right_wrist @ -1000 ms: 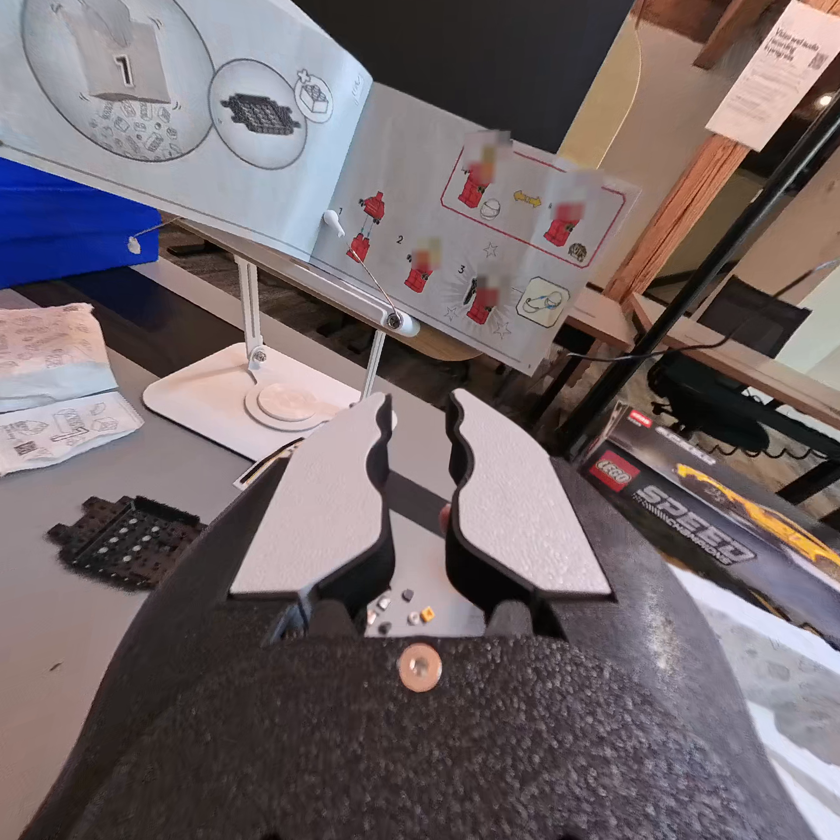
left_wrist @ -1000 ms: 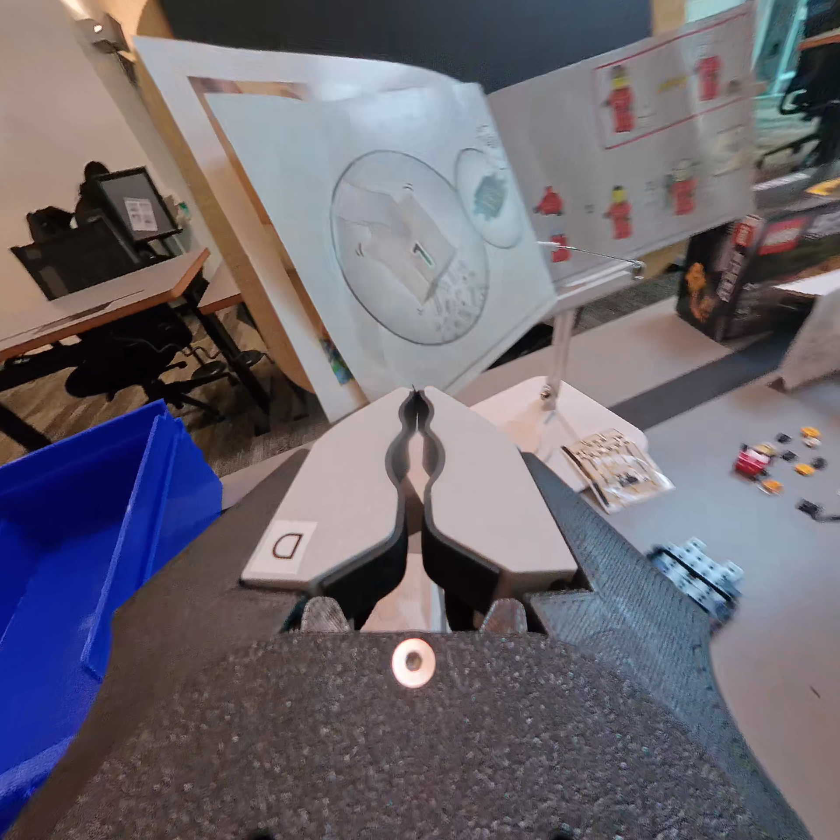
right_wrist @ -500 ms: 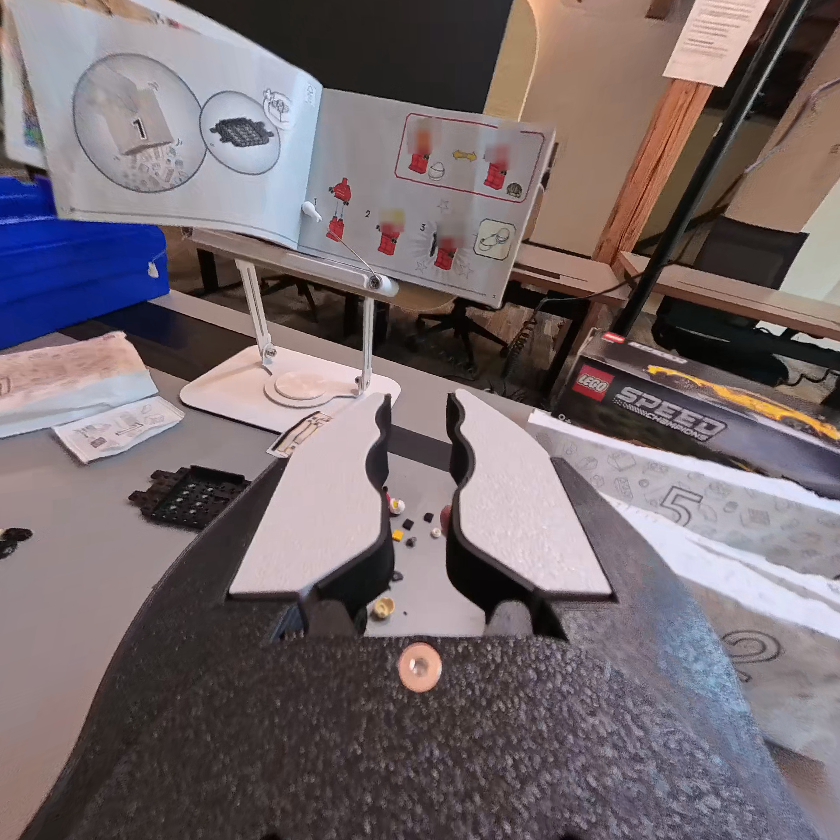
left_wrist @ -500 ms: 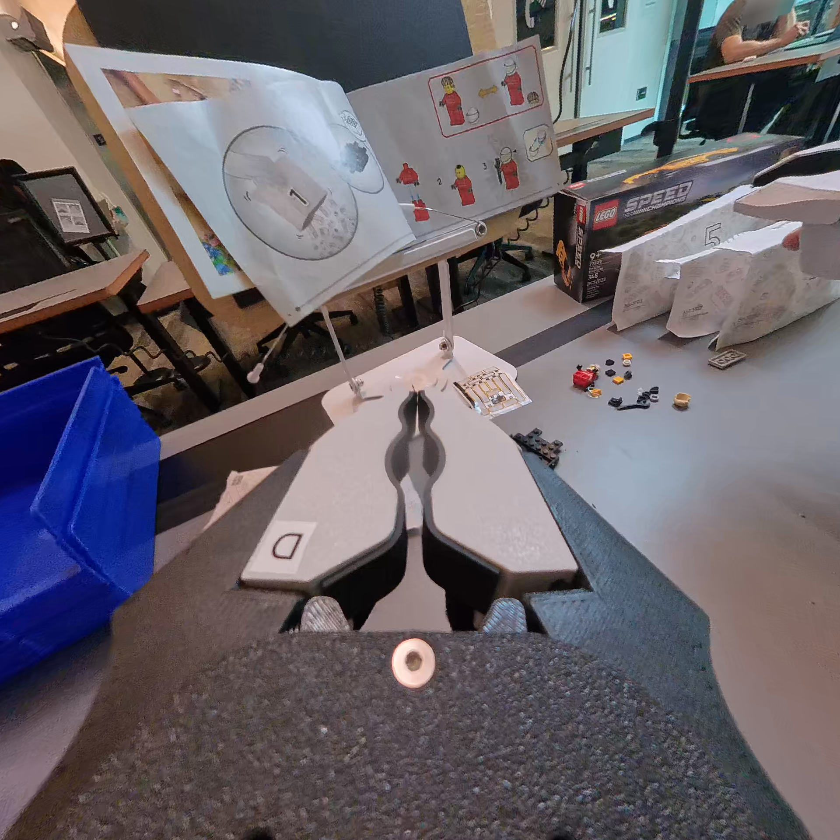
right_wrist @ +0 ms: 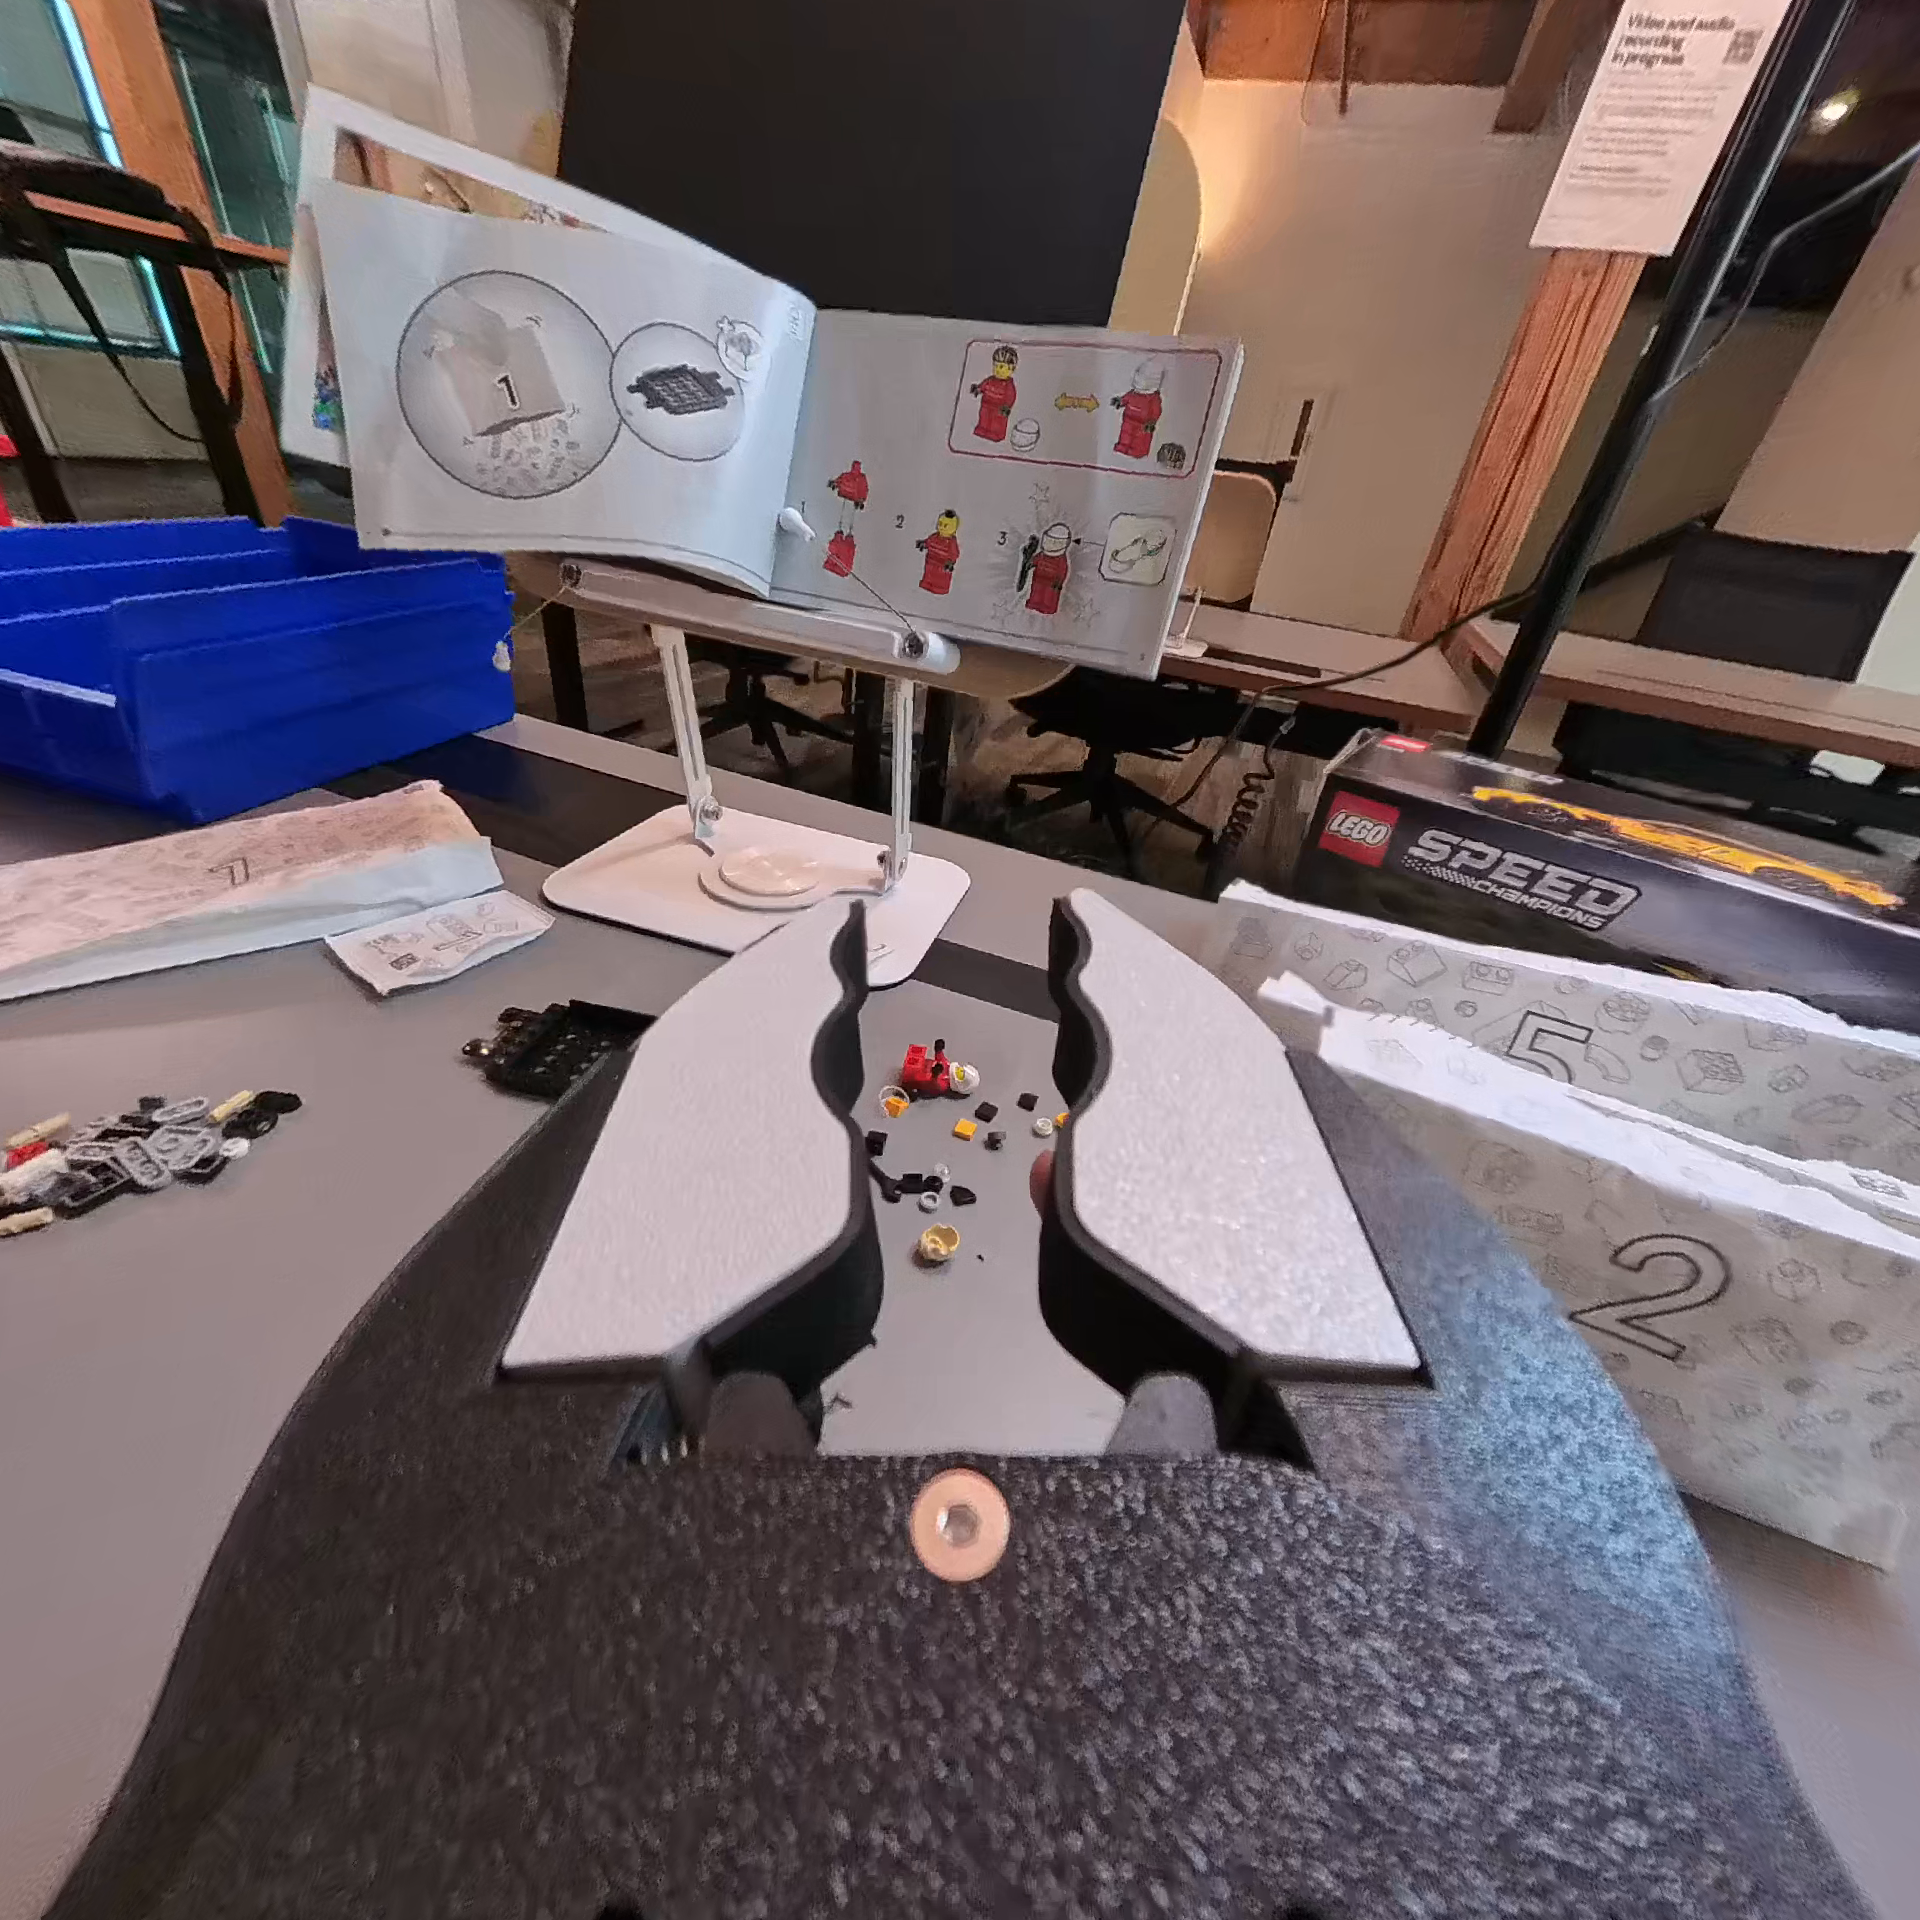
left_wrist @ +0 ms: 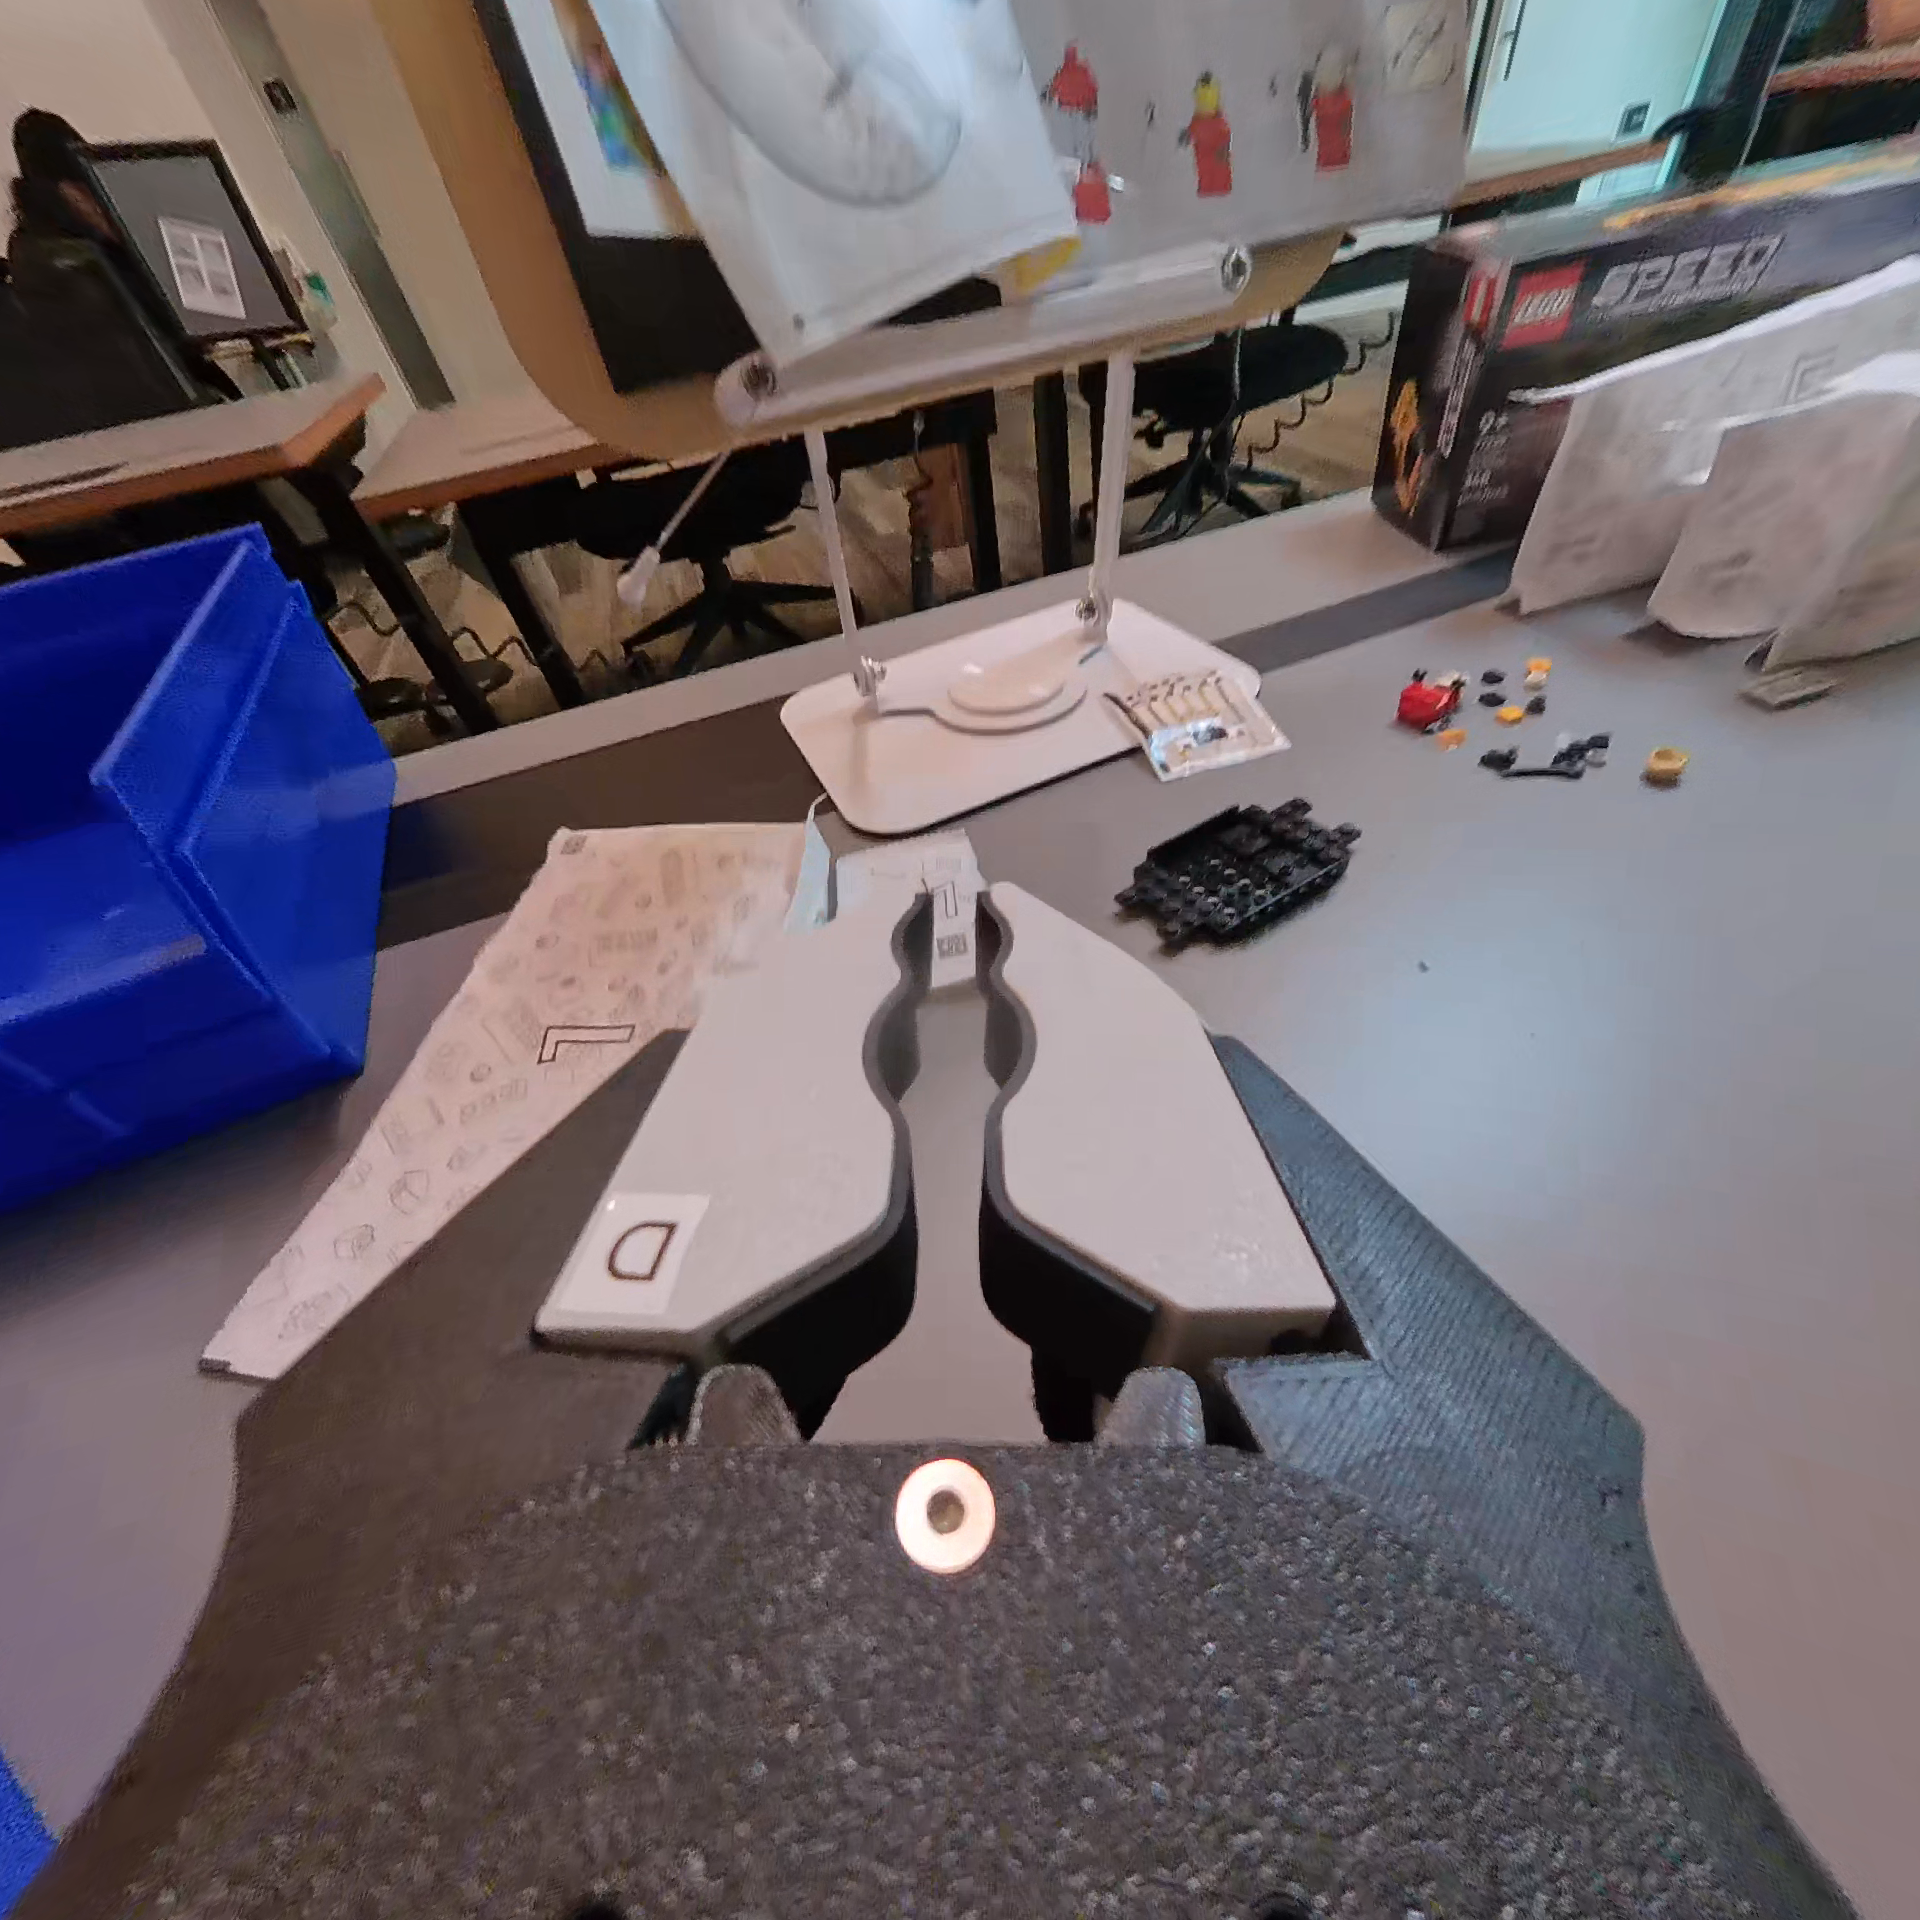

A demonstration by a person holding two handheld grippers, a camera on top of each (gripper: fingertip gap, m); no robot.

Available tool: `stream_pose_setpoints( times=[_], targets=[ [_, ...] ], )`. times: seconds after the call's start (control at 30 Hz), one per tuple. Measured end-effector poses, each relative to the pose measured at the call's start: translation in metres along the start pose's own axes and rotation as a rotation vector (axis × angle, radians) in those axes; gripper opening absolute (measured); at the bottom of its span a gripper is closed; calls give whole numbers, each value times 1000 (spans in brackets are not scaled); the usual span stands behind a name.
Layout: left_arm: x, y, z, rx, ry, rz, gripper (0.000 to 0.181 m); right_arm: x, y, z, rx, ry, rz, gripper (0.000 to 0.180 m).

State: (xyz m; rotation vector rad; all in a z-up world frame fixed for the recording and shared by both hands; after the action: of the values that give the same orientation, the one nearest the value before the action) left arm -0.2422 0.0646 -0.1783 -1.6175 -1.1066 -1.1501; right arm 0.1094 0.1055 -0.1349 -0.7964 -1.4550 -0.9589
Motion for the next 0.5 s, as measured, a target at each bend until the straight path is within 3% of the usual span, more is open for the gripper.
stream_pose_setpoints(
  times=[0.5],
  targets=[
    [-24, -19, 14, -2, -124, -1, 9, -34, -5, 11, 53, -81, 16, 31]
  ],
)
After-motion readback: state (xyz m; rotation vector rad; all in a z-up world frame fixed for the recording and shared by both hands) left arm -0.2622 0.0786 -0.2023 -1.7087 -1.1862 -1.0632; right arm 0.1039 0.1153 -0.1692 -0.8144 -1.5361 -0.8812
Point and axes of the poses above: each gripper's, where its closed fingertips meet, z out along the fingers, x out of its top, y = z × x across the jaws, the point moved 6 cm from there along -z, back along the fingers, and after that the axes turned 1 degree about -y, right-handed, at the moved point
